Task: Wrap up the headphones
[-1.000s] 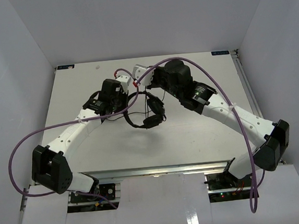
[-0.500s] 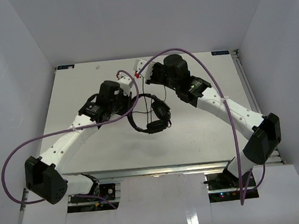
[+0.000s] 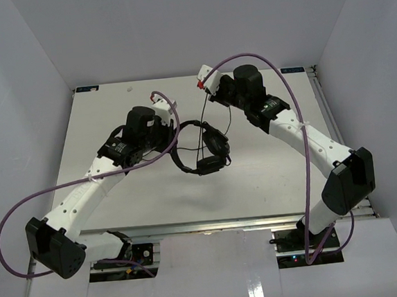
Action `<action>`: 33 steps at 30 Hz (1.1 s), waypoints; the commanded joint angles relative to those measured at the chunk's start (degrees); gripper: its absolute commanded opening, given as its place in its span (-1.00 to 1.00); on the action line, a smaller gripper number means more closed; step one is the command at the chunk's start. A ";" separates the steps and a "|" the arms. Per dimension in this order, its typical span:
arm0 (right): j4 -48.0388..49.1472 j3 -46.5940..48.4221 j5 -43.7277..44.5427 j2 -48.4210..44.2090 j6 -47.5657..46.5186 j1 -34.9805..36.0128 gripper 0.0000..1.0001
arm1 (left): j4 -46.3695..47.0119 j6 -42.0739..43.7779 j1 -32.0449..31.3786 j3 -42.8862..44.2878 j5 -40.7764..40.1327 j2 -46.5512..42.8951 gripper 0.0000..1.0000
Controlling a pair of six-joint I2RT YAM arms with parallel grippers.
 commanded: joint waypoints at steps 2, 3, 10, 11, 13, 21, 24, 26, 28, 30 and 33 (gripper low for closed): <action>3.03 -3.06 -6.26 -1.68 4.84 -2.08 -0.85 | -0.25 -3.28 -0.22 5.02 6.48 -3.31 -1.00; 3.03 -3.27 -8.72 -1.47 6.05 -2.66 -0.85 | -0.25 -3.87 -0.22 5.60 7.28 -3.31 -1.00; 3.94 -6.48 -32.52 0.53 18.74 -9.00 -0.85 | -0.03 -9.86 -0.22 12.88 11.92 -3.03 -1.00; 4.54 -7.58 -36.78 0.59 21.12 -9.45 -0.85 | 0.10 -10.32 -0.22 13.75 12.18 -2.78 -1.00; 11.05 -11.13 -45.02 0.62 28.48 -10.20 -0.85 | 0.42 -11.68 -0.22 16.76 12.90 -2.13 -1.00; 49.56 -23.76 -61.42 2.89 63.41 -10.24 -0.85 | -1.24 -15.27 -0.22 30.64 9.04 2.33 -1.00; 63.31 -25.84 -62.84 4.34 73.26 -10.10 -0.85 | -1.36 -16.35 -0.22 35.16 6.74 4.36 -1.00; 69.38 -26.86 -63.49 4.87 79.57 -9.81 -0.85 | -1.30 -16.86 -0.22 36.95 5.11 5.86 -1.00; 72.49 -27.51 -63.50 4.70 82.21 -9.24 -0.85 | -1.22 -17.26 -0.22 39.09 4.23 7.36 -1.00; 73.60 -28.39 -63.55 4.08 82.88 -8.28 -0.85 | -1.07 -17.62 -0.22 41.27 3.27 8.84 -1.00; 74.91 -29.84 -63.10 3.21 83.54 -6.29 -0.85 | -0.96 -18.17 -0.22 44.62 2.13 10.73 -1.00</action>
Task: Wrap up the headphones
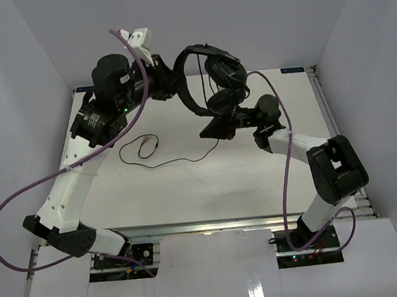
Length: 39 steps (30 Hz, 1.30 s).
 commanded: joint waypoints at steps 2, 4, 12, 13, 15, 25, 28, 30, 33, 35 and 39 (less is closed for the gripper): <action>10.50 -2.55 -1.22 -2.86 6.13 4.09 -0.85 | 1.72 -2.76 -0.21 7.84 -6.07 2.67 -1.00; 10.63 -3.63 -0.76 -3.72 6.00 5.35 -0.85 | 1.61 -2.03 -0.21 10.99 -11.03 4.36 -1.00; 5.85 -8.33 2.51 -10.42 0.47 7.38 -0.84 | 3.42 1.13 3.29 23.74 -20.16 12.37 -1.00; 4.87 -8.75 2.83 -11.33 -0.58 7.42 -0.84 | 3.99 0.89 4.32 23.42 -20.19 12.58 -1.00; 2.97 -9.54 3.50 -12.99 -2.32 7.51 -0.84 | 5.15 0.18 6.36 22.78 -20.00 12.93 -1.00; -0.98 -10.80 2.75 -16.08 -6.52 8.69 -0.85 | 6.07 -0.03 16.50 18.08 -20.53 14.23 -1.00; -4.95 -10.28 2.18 -16.63 -9.05 9.23 -0.85 | 6.31 1.91 17.58 15.93 -22.44 14.91 -1.00; -8.03 -9.20 1.70 -17.16 -11.14 9.69 -0.85 | 6.44 3.38 18.12 14.78 -24.38 15.75 -1.00; -20.12 -5.55 1.51 -18.33 -18.98 9.92 -0.85 | 6.75 5.61 18.83 11.34 -26.41 16.49 -1.00; -36.10 -0.38 4.27 -19.83 -30.08 9.92 -0.85 | 7.62 7.42 19.42 6.70 -27.54 16.56 -1.00; -67.68 10.29 15.41 -22.30 -53.47 10.27 -0.85 | 9.07 9.22 20.96 -4.54 -26.50 16.22 -1.00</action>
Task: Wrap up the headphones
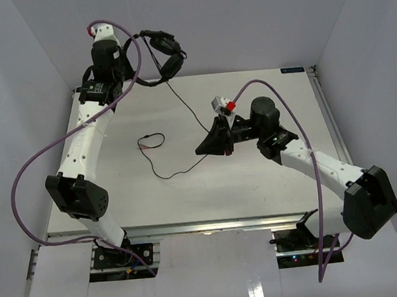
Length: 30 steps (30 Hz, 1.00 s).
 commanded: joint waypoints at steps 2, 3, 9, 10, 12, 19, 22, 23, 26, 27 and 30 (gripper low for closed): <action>-40.49 16.61 17.25 -5.16 -32.81 1.40 -0.85 | 3.27 2.87 2.33 -10.43 -0.19 0.16 -1.00; -42.32 18.06 21.13 -5.58 -34.63 1.90 -0.85 | 3.15 3.29 2.34 -11.78 0.44 0.62 -1.00; -48.53 27.88 40.04 -5.74 -45.43 3.92 -0.85 | 2.59 5.63 1.70 -18.27 3.18 1.62 -1.00; -48.54 28.97 42.49 -5.36 -47.06 4.09 -0.85 | 2.43 6.28 1.32 -19.25 3.23 1.57 -1.00; -48.33 30.63 47.71 -4.61 -50.66 4.72 -0.85 | 1.88 7.89 0.12 -21.40 3.18 1.26 -1.00; -40.08 28.86 62.88 -2.46 -61.37 7.05 -0.85 | -1.43 11.26 -5.91 -27.91 4.84 -2.27 -1.00; -37.14 29.83 64.34 -0.80 -61.78 7.08 -0.85 | -2.94 11.63 -9.91 -31.65 4.77 -4.64 -1.00; -36.38 30.70 64.22 -0.13 -61.42 7.10 -0.85 | -3.21 11.50 -11.15 -32.90 4.95 -5.50 -1.00; -34.66 32.21 64.50 1.79 -60.62 7.17 -0.85 | -3.29 9.99 -12.78 -36.04 6.07 -8.39 -1.00; -33.48 32.56 65.05 2.42 -60.48 7.17 -0.85 | -3.22 9.43 -13.81 -37.01 6.97 -9.77 -1.00; -30.85 32.48 66.23 3.67 -59.92 7.08 -0.85 | -3.31 8.57 -15.30 -38.42 9.30 -13.25 -1.00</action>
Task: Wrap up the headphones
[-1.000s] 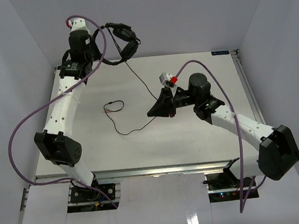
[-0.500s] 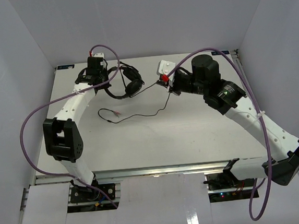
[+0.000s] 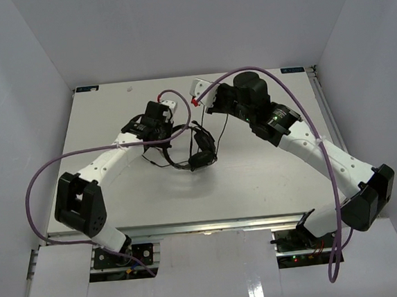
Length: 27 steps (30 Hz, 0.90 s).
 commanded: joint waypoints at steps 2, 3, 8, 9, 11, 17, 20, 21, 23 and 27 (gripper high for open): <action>10.07 2.54 3.65 0.65 0.45 0.02 -0.85 | 0.80 -2.13 -1.94 -1.47 5.18 -9.97 -1.00; 10.40 1.83 3.49 0.98 1.22 -0.04 -0.85 | 0.63 -2.24 -2.43 -1.58 5.90 -11.12 -1.00; 10.89 1.55 0.92 2.92 4.93 -0.66 -0.85 | -1.00 -2.97 -3.95 -1.54 10.93 -15.77 -1.00; 10.87 1.85 0.33 3.38 5.37 -0.68 -0.85 | -1.44 -3.07 -4.17 -1.53 12.32 -16.70 -1.00; 10.76 2.85 -0.41 4.50 6.05 -0.69 -0.85 | -2.07 -3.19 -4.51 -1.53 13.92 -18.11 -1.00; 9.03 7.47 -1.62 7.60 8.44 -0.69 -0.85 | -2.71 -3.46 -5.37 -3.23 15.83 -19.99 -1.00; 9.01 8.15 -1.62 8.70 8.12 -0.69 -0.85 | -2.55 -3.23 -5.62 -4.25 16.18 -19.92 -1.00; 9.02 8.21 -1.62 8.77 8.01 -0.77 -0.85 | -2.58 -2.99 -5.67 -4.64 15.93 -19.90 -1.00; 9.02 8.26 -1.62 8.74 7.83 -0.95 -0.85 | -2.72 -2.49 -5.72 -5.33 15.14 -19.90 -1.00; 9.04 7.58 -1.62 6.53 8.75 -2.74 -0.85 | -4.16 -0.17 -5.72 -6.45 7.58 -20.00 -1.00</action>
